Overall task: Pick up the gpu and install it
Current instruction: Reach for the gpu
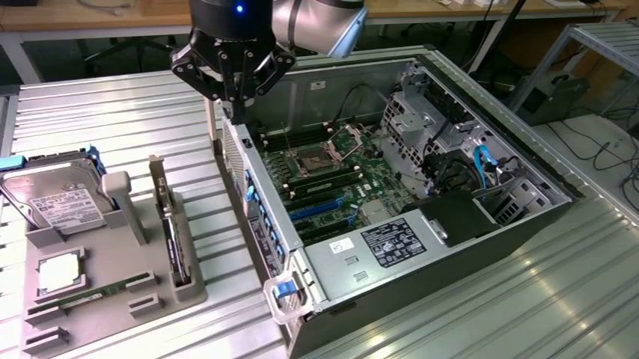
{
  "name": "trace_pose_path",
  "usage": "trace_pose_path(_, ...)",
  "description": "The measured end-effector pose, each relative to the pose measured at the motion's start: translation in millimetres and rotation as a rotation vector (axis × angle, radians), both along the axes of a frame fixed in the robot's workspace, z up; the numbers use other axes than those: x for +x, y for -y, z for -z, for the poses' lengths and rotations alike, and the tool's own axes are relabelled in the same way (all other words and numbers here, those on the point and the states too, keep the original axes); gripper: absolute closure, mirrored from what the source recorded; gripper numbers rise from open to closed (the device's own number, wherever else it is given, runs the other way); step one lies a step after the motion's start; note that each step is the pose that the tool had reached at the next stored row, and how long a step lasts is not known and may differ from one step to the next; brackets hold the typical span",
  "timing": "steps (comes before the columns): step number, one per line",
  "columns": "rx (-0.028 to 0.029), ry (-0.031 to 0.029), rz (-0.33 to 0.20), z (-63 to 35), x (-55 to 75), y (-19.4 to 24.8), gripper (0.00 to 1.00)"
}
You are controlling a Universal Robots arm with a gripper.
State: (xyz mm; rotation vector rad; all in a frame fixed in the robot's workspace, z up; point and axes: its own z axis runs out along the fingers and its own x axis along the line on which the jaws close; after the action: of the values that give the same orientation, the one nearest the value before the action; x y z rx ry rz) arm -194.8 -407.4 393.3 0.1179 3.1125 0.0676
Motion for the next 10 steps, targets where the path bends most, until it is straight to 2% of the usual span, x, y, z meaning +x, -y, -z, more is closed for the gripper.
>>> trace_pose_path(10,0.0000,0.0000,0.000,0.0,-7.1,2.8,0.89)
